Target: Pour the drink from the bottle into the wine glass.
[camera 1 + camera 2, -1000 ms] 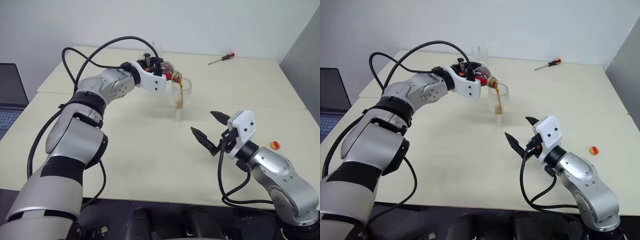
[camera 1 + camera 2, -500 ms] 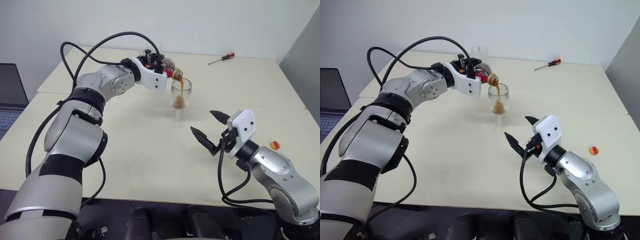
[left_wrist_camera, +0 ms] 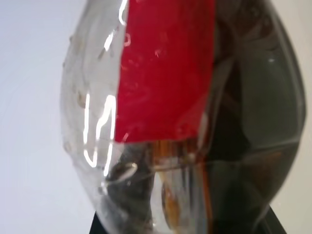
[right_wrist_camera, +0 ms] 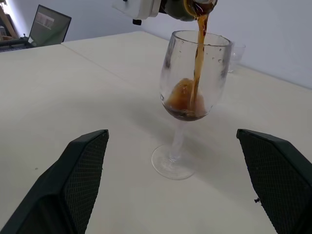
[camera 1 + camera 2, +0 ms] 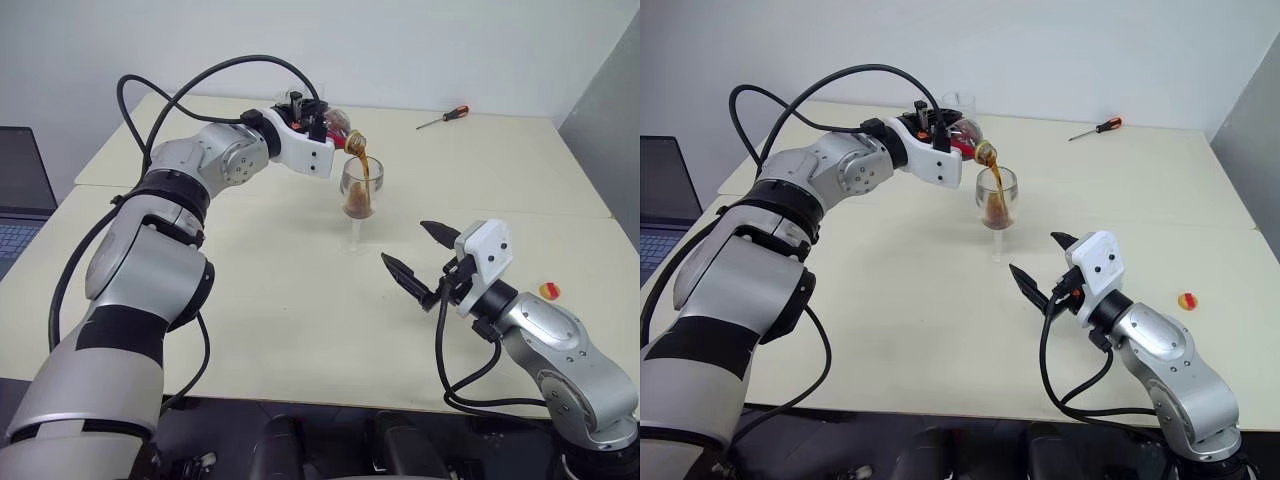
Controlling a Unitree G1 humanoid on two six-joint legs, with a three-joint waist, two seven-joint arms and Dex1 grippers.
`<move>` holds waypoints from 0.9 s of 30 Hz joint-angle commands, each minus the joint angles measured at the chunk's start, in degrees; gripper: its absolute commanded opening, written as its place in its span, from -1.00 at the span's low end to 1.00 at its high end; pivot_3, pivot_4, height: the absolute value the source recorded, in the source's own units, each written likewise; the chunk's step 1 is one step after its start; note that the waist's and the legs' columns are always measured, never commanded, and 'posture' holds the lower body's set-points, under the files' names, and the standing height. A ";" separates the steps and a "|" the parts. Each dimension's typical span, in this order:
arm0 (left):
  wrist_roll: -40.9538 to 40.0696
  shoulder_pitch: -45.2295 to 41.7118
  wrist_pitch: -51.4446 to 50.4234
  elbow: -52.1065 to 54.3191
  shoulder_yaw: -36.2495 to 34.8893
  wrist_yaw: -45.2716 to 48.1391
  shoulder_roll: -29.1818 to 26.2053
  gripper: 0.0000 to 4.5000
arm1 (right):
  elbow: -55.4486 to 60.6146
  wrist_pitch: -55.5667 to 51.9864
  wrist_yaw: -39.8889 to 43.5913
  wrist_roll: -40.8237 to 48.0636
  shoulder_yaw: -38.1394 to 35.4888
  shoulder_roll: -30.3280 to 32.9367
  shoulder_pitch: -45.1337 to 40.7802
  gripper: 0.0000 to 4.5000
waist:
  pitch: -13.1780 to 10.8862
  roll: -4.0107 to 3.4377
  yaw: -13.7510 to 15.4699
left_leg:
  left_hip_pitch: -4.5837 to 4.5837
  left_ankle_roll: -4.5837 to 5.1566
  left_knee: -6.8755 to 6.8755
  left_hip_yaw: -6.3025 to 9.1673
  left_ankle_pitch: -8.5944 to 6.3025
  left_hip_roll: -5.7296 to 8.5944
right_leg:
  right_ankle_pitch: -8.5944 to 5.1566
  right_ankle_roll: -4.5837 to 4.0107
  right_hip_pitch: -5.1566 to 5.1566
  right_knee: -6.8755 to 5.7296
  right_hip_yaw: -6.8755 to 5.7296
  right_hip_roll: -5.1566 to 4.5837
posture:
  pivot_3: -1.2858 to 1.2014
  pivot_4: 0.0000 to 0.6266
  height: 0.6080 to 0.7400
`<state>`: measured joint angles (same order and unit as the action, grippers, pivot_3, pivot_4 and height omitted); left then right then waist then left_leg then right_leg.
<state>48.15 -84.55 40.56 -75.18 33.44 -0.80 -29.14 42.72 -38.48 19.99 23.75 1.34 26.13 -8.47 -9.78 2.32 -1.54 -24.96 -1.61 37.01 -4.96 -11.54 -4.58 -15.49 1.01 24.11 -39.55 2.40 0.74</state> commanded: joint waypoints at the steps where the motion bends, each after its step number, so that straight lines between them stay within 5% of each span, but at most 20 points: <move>1: -0.32 -2.77 -0.13 0.33 -0.30 -1.55 -1.07 -0.58 | 0.94 0.58 0.17 -0.02 -0.74 0.15 -1.11 1.00 | 0.00 0.00 0.00 | 0.00 0.00 0.00 0.00 0.00 0.00 | 0.00 0.00 0.00 0.00 0.00 0.00 | 0.03 -0.52 1.00; 27: 0.59 -3.77 -0.90 0.11 0.06 -1.89 -2.49 -0.58 | 0.43 0.75 1.27 0.51 -1.76 0.47 -1.36 1.00 | 0.00 0.00 0.00 | 0.00 0.00 0.01 0.00 0.00 0.00 | 0.00 0.00 0.00 -0.02 0.00 0.00 | 0.03 -0.52 1.00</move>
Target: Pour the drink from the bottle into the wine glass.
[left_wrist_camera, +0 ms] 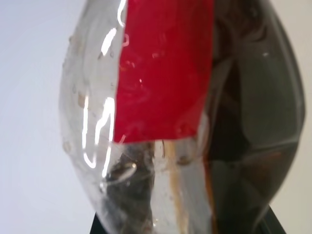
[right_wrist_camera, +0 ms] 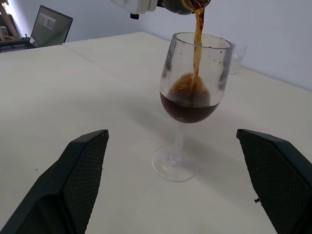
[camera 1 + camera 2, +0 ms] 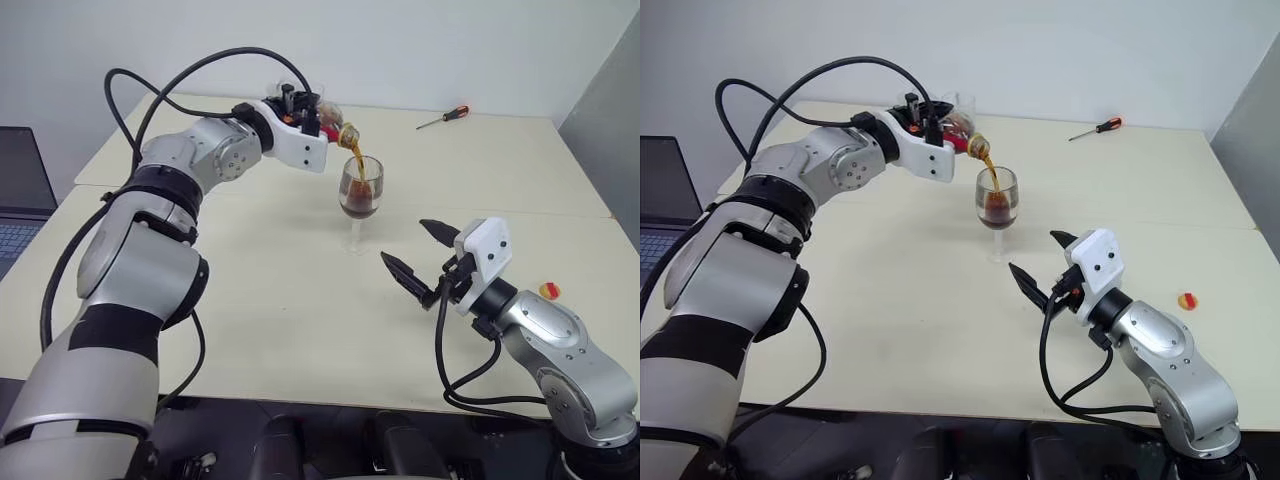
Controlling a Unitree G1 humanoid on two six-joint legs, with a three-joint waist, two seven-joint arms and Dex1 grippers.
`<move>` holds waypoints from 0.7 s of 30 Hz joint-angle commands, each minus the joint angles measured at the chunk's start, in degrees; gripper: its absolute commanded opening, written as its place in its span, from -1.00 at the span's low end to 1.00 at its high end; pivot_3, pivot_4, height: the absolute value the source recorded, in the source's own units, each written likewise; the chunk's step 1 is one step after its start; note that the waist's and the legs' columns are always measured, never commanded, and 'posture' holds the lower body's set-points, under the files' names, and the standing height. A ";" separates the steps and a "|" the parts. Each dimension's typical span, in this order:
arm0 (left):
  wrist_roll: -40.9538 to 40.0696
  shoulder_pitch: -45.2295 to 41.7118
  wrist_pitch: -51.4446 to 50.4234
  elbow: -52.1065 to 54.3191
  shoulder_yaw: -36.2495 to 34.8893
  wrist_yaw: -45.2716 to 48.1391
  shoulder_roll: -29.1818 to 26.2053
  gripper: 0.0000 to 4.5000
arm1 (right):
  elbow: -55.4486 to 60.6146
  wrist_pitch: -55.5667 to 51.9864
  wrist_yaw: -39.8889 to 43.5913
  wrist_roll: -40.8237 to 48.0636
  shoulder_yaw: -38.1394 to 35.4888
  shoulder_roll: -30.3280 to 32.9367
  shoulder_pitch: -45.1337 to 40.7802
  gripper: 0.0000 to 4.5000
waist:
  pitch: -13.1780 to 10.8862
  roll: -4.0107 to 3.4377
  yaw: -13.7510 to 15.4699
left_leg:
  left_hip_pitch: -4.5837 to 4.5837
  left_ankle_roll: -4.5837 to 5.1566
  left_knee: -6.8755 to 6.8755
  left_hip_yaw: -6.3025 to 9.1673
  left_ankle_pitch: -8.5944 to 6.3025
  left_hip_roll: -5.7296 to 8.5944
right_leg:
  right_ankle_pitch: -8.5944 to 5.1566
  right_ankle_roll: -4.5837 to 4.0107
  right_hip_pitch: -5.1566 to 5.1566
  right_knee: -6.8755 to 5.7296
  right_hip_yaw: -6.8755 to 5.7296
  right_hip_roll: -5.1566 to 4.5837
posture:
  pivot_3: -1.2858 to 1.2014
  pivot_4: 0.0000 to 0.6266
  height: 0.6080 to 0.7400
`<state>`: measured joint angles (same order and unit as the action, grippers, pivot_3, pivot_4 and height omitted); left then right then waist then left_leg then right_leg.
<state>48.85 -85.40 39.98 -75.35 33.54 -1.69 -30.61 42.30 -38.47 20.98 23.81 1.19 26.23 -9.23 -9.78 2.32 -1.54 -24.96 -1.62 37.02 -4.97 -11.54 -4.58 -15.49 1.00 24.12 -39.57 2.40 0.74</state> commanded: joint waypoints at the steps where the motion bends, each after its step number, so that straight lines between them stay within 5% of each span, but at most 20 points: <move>1: -0.07 -2.94 -0.31 0.30 -0.01 -1.04 -1.06 -0.58 | 0.86 0.72 0.35 0.46 -1.71 0.38 -0.56 1.00 | 0.00 0.00 0.00 | 0.00 0.00 0.00 0.00 0.00 0.00 | 0.00 0.00 0.00 0.00 0.00 0.00 | 0.03 -0.52 1.00; 21: 0.43 -3.20 -0.53 0.18 -0.31 -1.56 -1.30 -0.58 | 0.65 0.13 1.10 0.82 -2.15 1.04 -0.67 1.00 | 0.00 0.00 0.00 | 0.01 0.00 0.01 0.00 0.00 0.00 | 0.01 -0.02 0.00 -0.02 0.00 0.00 | 0.03 -0.52 1.00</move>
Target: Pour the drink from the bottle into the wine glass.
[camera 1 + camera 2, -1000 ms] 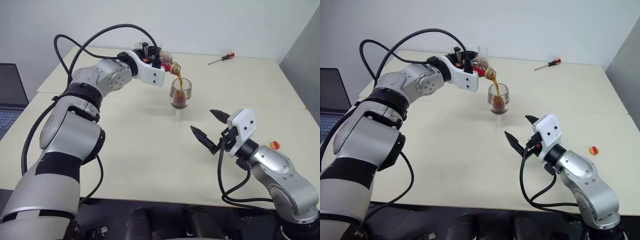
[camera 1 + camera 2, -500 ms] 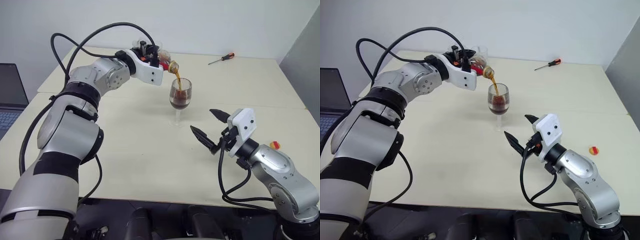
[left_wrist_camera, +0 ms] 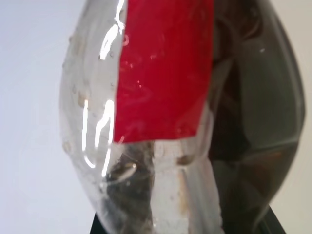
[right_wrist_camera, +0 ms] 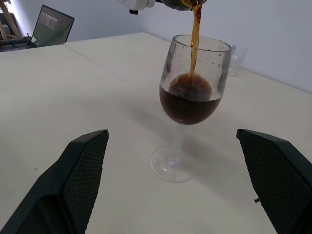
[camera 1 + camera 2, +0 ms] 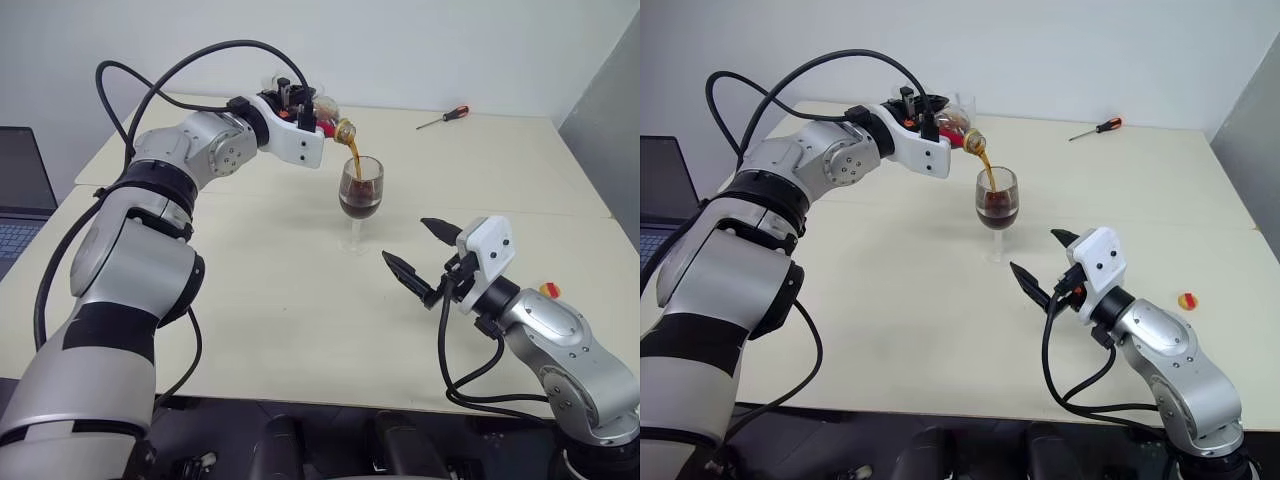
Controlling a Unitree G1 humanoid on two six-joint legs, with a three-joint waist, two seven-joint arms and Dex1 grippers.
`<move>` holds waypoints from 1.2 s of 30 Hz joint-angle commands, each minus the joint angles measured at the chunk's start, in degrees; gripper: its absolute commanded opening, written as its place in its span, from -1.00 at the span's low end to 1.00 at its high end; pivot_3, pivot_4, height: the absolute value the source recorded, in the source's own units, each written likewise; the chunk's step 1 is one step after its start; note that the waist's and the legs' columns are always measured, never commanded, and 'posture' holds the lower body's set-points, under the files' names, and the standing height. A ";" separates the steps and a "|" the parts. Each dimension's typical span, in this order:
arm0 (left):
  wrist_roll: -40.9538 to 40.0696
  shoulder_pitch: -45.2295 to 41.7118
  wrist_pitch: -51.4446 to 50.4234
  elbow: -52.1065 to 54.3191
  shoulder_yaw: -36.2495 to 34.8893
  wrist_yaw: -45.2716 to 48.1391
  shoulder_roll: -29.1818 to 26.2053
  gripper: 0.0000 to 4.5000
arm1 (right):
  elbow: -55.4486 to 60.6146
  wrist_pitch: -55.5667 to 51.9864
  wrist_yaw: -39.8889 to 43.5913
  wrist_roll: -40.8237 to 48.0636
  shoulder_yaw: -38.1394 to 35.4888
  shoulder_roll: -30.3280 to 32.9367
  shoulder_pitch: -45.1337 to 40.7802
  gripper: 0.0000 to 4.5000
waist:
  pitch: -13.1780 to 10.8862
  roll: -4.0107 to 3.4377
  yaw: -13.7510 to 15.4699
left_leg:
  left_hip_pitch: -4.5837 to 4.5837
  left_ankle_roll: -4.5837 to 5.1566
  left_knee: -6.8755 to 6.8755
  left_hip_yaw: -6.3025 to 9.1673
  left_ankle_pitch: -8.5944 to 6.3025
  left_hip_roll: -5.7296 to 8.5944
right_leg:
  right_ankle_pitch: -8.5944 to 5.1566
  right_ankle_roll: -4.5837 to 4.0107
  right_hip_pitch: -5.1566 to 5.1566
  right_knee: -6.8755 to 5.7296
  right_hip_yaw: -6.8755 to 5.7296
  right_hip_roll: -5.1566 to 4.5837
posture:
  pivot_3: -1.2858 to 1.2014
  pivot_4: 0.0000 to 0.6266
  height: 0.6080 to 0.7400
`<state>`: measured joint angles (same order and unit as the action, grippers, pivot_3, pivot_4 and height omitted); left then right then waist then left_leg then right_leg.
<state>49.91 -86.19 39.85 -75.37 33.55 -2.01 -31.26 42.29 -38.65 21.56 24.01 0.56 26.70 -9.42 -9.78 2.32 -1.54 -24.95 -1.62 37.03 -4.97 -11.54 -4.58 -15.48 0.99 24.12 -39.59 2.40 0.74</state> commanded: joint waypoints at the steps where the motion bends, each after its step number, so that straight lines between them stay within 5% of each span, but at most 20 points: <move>1: -0.94 -2.37 -0.43 0.16 -0.59 -1.06 -0.59 -0.58 | 0.64 0.33 0.55 0.60 -1.53 0.61 -0.51 1.00 | 0.00 0.00 0.00 | 0.00 0.00 0.00 0.00 0.00 0.00 | 0.00 0.00 0.00 0.00 0.00 0.00 | 0.03 -0.52 1.00; 12: -8.49 0.09 0.40 -0.13 -5.63 4.93 0.55 -0.58 | 1.63 -0.44 0.92 1.32 -2.17 0.84 -0.70 1.00 | 0.00 0.00 0.00 | 0.01 0.00 0.01 0.00 0.00 0.00 | 0.03 -0.06 0.00 -0.03 0.00 0.00 | 0.03 -0.52 1.00; 22: -34.41 5.68 -8.68 0.48 -27.35 27.25 5.43 -0.58 | 2.23 -3.34 0.48 5.92 -4.24 0.13 -6.97 1.00 | 0.00 0.00 -0.37 | 0.04 -0.01 0.07 0.01 0.01 0.00 | 0.05 -0.10 0.01 -0.20 -0.01 0.01 | 0.03 -0.52 1.00; 29: -48.46 14.01 -21.48 2.21 -40.81 32.01 4.80 -0.58 | 0.54 -8.27 0.90 12.24 -4.16 -0.04 -18.28 1.00 | 0.01 -0.01 -0.51 | 0.14 -0.01 0.07 0.08 0.01 -0.03 | 0.04 -0.12 0.02 -0.37 0.02 0.06 | 0.03 -0.52 1.00; 36: -54.77 23.82 -23.31 7.38 -46.59 31.54 5.48 -0.58 | -2.06 -10.24 2.77 14.62 -1.34 0.38 -26.35 1.00 | 0.02 0.01 -0.02 | 0.08 -0.01 0.10 0.05 0.02 -0.06 | 0.04 -0.14 0.02 -0.34 -0.06 0.00 | 0.03 -0.52 1.00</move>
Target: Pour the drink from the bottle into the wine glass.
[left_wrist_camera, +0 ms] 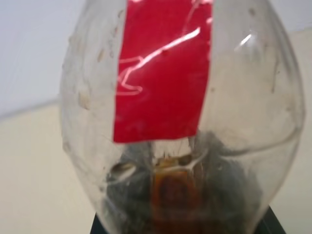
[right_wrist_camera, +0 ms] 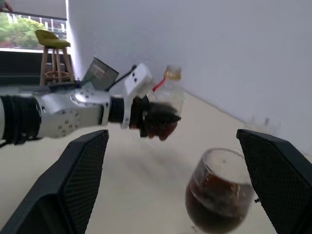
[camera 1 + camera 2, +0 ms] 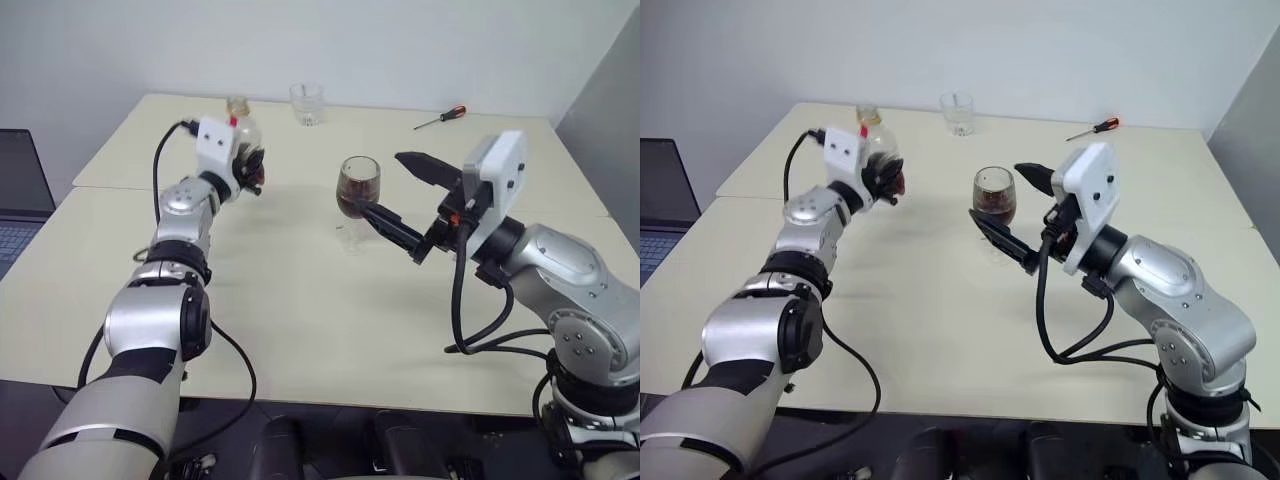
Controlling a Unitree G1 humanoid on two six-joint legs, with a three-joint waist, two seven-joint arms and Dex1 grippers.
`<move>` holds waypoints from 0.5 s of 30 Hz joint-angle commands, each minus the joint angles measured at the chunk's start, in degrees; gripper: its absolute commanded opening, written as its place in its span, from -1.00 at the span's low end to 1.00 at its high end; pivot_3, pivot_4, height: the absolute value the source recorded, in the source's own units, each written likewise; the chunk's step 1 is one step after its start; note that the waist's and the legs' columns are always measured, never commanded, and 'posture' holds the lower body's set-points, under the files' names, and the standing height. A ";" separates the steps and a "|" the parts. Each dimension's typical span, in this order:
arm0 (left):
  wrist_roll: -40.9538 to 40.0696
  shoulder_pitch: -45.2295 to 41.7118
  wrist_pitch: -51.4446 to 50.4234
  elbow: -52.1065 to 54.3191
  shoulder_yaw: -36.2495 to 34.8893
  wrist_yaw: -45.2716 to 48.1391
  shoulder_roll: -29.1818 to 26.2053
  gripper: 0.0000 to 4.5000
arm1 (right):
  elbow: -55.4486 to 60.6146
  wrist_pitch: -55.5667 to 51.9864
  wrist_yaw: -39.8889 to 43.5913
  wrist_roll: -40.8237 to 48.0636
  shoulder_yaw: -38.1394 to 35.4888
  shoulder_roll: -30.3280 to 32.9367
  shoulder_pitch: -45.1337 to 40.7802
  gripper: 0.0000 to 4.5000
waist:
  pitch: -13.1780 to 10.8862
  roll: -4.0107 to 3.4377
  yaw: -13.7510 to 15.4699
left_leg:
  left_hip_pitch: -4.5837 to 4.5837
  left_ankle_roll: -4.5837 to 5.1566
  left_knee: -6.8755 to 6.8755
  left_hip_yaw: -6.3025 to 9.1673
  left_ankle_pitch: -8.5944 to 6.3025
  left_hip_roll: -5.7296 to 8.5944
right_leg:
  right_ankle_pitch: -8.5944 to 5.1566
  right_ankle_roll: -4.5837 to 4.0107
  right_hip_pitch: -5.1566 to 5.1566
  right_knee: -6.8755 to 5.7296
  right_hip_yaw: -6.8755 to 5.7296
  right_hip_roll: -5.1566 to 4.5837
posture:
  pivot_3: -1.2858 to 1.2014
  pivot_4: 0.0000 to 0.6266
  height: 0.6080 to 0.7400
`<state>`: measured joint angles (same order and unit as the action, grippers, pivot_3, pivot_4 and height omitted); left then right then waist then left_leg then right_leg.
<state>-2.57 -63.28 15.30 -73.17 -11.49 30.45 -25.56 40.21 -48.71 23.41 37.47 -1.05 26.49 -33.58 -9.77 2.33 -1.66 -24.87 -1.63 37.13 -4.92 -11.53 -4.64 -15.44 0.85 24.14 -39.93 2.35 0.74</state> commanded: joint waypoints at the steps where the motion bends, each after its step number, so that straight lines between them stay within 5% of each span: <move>1: -2.96 2.91 1.56 5.96 -2.13 -1.17 0.00 -0.58 | -0.58 -0.80 1.39 1.29 1.42 0.53 -3.16 1.00 | 0.01 0.01 0.15 | -0.02 0.00 0.02 0.00 0.00 0.00 | 0.00 0.00 0.00 0.01 -0.02 -0.01 | 0.03 -0.52 1.00; 15: -4.72 13.50 2.14 10.08 -3.12 -5.02 1.76 -0.58 | -4.31 -6.18 3.84 -0.97 10.05 2.98 -5.83 1.00 | 0.08 0.07 0.08 | -0.01 0.00 0.02 -0.02 0.00 -0.01 | 0.00 0.00 -0.01 0.00 0.00 -0.02 | 0.03 -0.52 1.00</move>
<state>-6.74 -50.27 15.82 -64.95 -14.43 25.62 -23.83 35.08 -55.12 26.76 37.11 9.02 28.92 -38.74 -9.69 2.40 -1.59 -24.88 -1.62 37.15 -4.94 -11.53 -4.65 -15.44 0.85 24.12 -39.94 2.35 0.72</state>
